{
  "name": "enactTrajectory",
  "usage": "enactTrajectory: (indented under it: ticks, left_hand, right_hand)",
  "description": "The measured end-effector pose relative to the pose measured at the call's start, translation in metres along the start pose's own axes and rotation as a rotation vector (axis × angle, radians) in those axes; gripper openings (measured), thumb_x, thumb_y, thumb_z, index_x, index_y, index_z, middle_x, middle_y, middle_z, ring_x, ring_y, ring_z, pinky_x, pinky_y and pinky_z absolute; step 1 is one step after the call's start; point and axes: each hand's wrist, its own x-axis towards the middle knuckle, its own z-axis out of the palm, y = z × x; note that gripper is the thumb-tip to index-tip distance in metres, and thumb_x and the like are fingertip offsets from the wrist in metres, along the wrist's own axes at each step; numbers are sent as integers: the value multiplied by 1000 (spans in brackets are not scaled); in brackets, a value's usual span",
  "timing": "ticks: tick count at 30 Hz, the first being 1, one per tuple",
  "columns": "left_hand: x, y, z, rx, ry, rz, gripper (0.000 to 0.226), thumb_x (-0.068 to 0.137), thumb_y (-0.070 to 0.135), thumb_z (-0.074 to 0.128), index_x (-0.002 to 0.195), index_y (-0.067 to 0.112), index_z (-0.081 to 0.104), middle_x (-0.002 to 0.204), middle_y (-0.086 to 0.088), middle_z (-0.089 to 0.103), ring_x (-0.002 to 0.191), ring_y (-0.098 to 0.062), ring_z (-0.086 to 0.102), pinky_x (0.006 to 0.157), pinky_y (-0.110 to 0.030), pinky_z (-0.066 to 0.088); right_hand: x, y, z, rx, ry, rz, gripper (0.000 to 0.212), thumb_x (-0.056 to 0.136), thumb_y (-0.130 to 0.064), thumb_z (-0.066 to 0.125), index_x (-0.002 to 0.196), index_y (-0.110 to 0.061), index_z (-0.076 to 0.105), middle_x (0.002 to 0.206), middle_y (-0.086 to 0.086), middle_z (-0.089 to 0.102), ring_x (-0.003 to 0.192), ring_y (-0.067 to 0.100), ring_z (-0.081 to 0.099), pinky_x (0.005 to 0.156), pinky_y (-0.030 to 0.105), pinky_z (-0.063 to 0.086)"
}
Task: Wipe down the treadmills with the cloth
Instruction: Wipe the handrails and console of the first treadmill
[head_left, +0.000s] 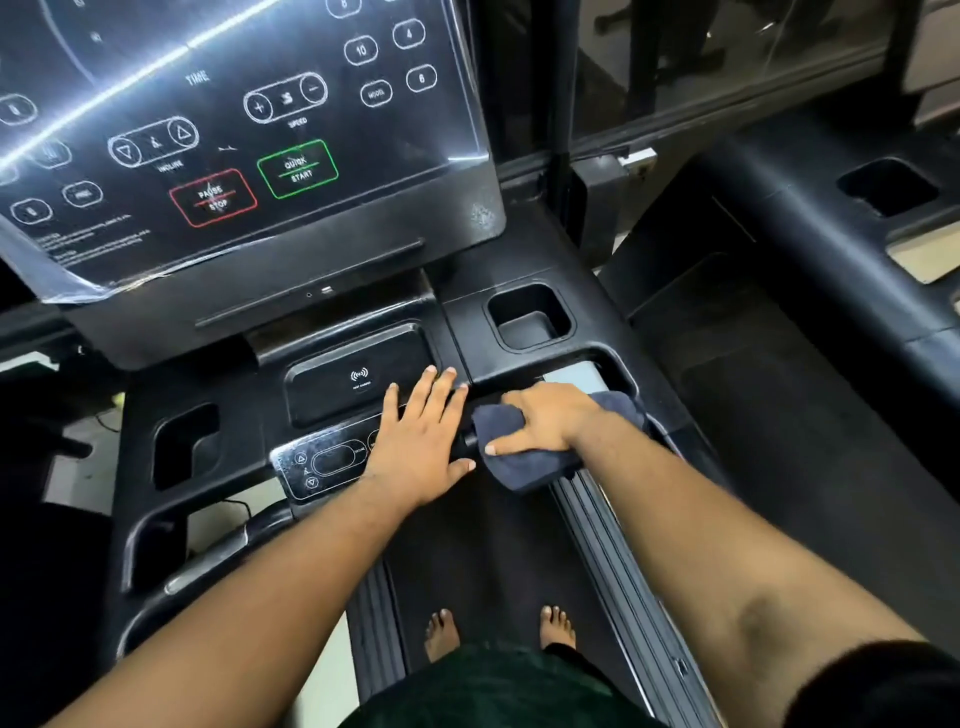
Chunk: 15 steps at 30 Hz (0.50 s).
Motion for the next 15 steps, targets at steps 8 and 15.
enactTrajectory:
  ticks: [8,15]
  left_hand:
    - [3,-3,-4,-6,31,-7,104,89,71,52,162,20,-3,171,-5,-9,157,-26,-12,124,-61,5]
    - [-2,-2,-4,-19,11,-5,103,90,70,51,162,20,-3,171,-2,-7,157,-24,-9,125,-58,8]
  right_hand:
    - [-16,-2,25,-151,275,86,70,66,-86,54,106,-29,53,97,-1,67,90,26,66,79,41,47]
    - [-33,-3,45,-85,369,190,81,70,-86,56,131,-32,54,124,0,65,118,25,61,103,50,42]
